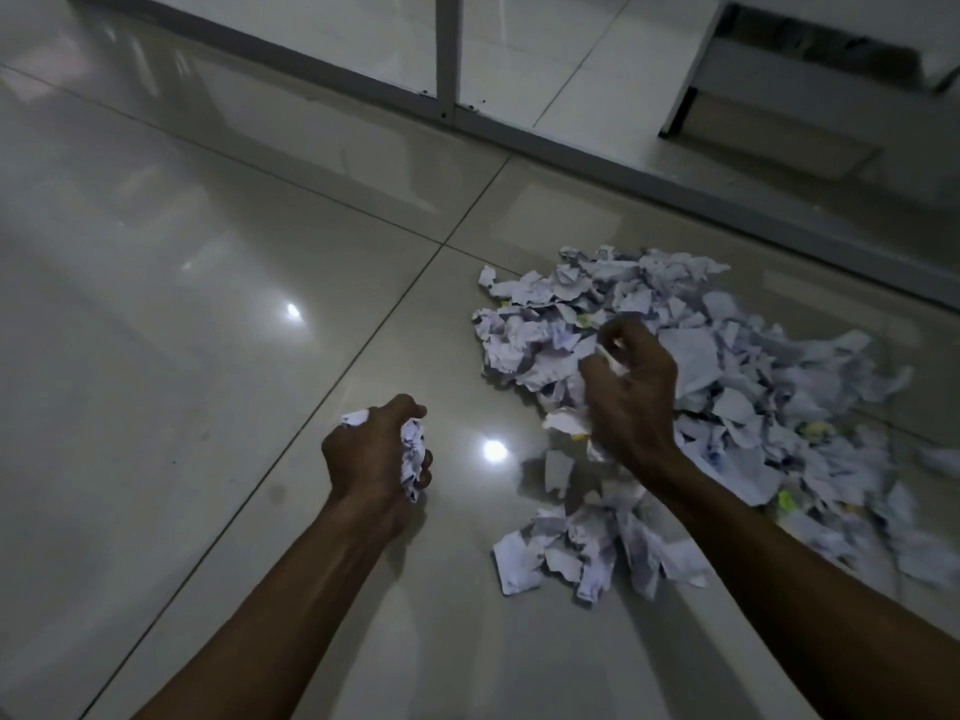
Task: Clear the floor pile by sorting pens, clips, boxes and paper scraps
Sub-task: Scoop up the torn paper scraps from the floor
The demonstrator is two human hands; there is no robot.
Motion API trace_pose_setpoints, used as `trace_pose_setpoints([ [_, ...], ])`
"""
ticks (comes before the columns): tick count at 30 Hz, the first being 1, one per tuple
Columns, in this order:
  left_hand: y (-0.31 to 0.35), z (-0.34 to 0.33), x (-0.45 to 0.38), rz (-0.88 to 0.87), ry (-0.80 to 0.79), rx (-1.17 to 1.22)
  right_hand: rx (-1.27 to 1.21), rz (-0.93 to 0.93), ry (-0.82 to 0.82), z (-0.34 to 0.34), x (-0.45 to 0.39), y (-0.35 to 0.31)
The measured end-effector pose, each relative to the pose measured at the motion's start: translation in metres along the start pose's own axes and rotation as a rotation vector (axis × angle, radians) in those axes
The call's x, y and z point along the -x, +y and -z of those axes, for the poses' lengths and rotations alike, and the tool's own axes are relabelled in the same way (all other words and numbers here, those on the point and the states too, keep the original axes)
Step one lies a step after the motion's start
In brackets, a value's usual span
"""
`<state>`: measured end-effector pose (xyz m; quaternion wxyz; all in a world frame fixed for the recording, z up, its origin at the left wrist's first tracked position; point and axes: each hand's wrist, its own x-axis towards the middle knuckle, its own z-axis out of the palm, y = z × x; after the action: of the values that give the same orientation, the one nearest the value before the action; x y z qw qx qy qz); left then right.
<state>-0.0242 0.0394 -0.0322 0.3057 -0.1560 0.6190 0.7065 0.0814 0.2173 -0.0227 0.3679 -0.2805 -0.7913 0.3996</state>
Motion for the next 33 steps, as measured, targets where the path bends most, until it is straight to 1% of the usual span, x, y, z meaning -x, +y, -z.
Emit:
trace_pose_setpoints([
  [2, -0.011, -0.008, 0.011, -0.036, -0.016, -0.108, 0.038, -0.003, 0.089, 0.019, 0.008, 0.005],
  [4, -0.028, -0.014, 0.022, -0.064, -0.059, -0.258, 0.104, -0.049, 0.213, 0.036, 0.021, 0.022],
  [6, -0.047, -0.015, 0.031, -0.127, -0.164, -0.501, 0.197, -0.110, 0.348, 0.050, 0.036, 0.041],
  [8, -0.063, -0.015, 0.042, -0.270, -0.252, -0.822, 0.269, -0.112, 0.423, 0.060, 0.051, 0.059],
  [10, -0.079, -0.017, 0.053, -0.405, -0.308, -1.051, 0.366, -0.088, 0.380, 0.065, 0.066, 0.074],
  [14, -0.106, -0.023, 0.065, -0.619, -0.340, -1.325, 0.600, -0.125, 0.111, 0.060, 0.093, 0.089],
  [16, -0.112, -0.030, 0.065, -0.705, -0.333, -1.327, 0.664, -0.143, 0.014, 0.060, 0.101, 0.090],
  [17, -0.113, -0.034, 0.064, -0.721, -0.332, -1.289, 0.652, -0.142, -0.030, 0.062, 0.103, 0.089],
  [19, -0.112, -0.045, 0.060, -0.724, -0.332, -1.249, 0.547, -0.149, -0.134, 0.070, 0.106, 0.084],
  [21, -0.112, -0.059, 0.052, -0.691, -0.300, -1.289, 0.462, -0.154, -0.257, 0.080, 0.109, 0.082],
  [23, -0.110, -0.072, 0.047, -0.677, -0.271, -1.348, 0.486, -0.108, -0.372, 0.087, 0.115, 0.080],
  [24, -0.108, -0.078, 0.045, -0.686, -0.290, -1.368, 0.515, -0.089, -0.420, 0.088, 0.117, 0.080],
  [26, -0.103, -0.089, 0.043, -0.712, -0.418, -1.412, 0.584, -0.066, -0.449, 0.086, 0.119, 0.084],
  [27, -0.098, -0.094, 0.041, -0.705, -0.526, -1.430, 0.621, -0.056, -0.437, 0.083, 0.119, 0.085],
  [28, -0.092, -0.097, 0.038, -0.672, -0.654, -1.430, 0.657, -0.051, -0.420, 0.079, 0.118, 0.086],
  [30, -0.082, -0.102, 0.032, -0.525, -0.869, -1.328, 0.702, -0.075, -0.379, 0.074, 0.114, 0.089],
  [31, -0.076, -0.101, 0.029, -0.470, -0.906, -1.275, 0.718, -0.077, -0.354, 0.071, 0.112, 0.088],
  [33, -0.061, -0.094, 0.029, -0.423, -0.871, -1.246, 0.719, -0.034, -0.306, 0.067, 0.111, 0.090],
])
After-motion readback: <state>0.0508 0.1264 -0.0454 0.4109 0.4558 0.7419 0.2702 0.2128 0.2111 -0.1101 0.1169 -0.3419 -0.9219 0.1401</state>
